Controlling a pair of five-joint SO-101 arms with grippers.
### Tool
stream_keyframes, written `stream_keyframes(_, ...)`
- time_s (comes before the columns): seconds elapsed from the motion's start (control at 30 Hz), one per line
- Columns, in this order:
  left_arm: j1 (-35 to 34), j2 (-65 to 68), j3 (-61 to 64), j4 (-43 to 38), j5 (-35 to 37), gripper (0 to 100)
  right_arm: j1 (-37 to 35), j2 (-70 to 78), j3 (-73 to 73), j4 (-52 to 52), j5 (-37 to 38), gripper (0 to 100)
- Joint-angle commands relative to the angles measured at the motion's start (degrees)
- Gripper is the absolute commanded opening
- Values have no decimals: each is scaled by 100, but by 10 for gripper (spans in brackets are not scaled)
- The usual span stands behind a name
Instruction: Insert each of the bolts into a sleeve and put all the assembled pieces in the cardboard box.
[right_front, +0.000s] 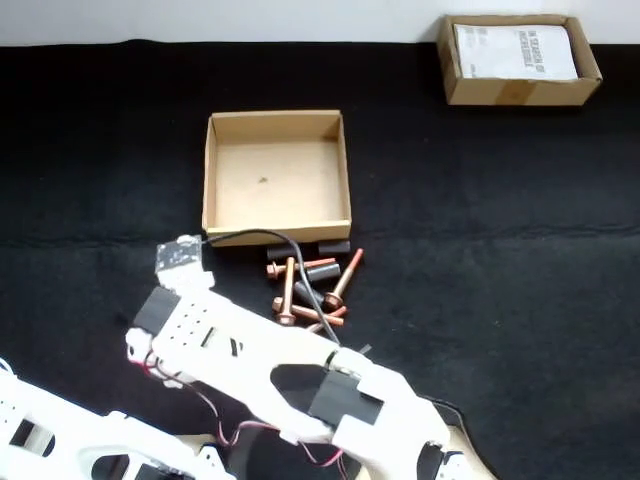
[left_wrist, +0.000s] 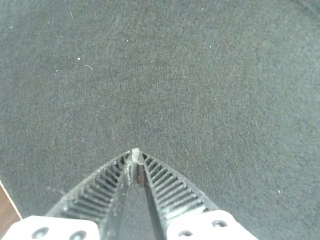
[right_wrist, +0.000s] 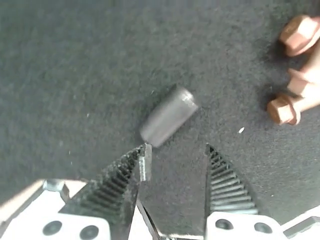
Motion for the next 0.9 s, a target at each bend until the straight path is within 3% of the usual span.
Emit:
stream_keyframes(0.0, 75, -31, -31, -88, -26, 11, 365, 154, -251, -84, -114, 157)
stream_keyframes(0.33, 505, -22, -31, -88, -18, 10, 426, 681, -347, -40, -123, 156)
stream_keyframes(0.87, 505, -22, -48, -88, -35, 10, 374, 787, -1138, 163, -519, 156)
